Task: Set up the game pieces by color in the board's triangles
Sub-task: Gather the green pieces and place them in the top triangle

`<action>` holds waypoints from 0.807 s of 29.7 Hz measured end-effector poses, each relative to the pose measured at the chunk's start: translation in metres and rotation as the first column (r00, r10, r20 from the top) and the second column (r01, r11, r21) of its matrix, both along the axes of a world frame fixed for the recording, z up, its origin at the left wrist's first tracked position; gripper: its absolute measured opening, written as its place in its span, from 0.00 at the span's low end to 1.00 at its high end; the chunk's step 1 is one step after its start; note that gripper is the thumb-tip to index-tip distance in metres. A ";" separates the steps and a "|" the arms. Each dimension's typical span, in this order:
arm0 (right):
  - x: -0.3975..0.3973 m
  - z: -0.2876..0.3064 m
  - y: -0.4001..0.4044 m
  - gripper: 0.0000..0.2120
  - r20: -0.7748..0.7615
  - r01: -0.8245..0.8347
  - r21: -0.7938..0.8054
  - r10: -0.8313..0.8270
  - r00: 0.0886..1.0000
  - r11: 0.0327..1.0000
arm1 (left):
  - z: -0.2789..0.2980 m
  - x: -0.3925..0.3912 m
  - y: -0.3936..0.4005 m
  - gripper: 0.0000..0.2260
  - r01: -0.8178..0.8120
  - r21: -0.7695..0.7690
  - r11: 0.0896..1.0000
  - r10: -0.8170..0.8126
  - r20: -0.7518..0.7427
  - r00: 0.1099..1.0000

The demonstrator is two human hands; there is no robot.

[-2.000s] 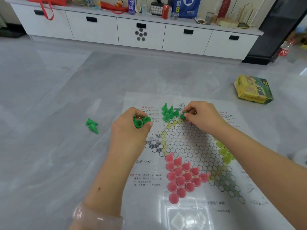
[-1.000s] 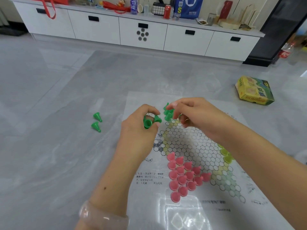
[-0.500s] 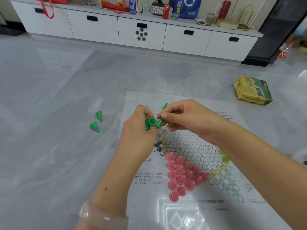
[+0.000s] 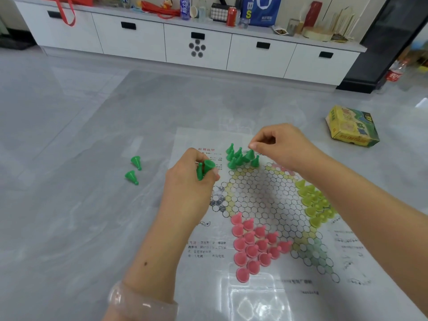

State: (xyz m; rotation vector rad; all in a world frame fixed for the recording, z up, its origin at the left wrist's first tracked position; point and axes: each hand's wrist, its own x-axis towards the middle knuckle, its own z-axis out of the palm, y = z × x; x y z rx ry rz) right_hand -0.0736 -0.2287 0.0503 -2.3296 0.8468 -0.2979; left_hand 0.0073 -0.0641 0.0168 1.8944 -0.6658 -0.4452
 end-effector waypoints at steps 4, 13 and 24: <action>0.001 -0.020 -0.005 0.05 -0.103 -0.015 -0.156 -0.001 0.995 0.988 | -0.001 0.000 0.000 0.03 0.006 -0.009 1.000 -0.006 0.006 1.000; 0.003 -0.040 -0.009 0.06 -0.041 0.056 -0.239 -0.067 0.997 0.969 | 0.000 0.001 0.002 0.04 0.000 -0.029 1.000 0.000 0.005 1.000; 0.003 -0.046 -0.010 0.06 -0.024 0.057 -0.217 -0.064 0.998 0.975 | 0.001 0.000 0.001 0.05 0.008 -0.039 0.999 -0.008 0.007 1.000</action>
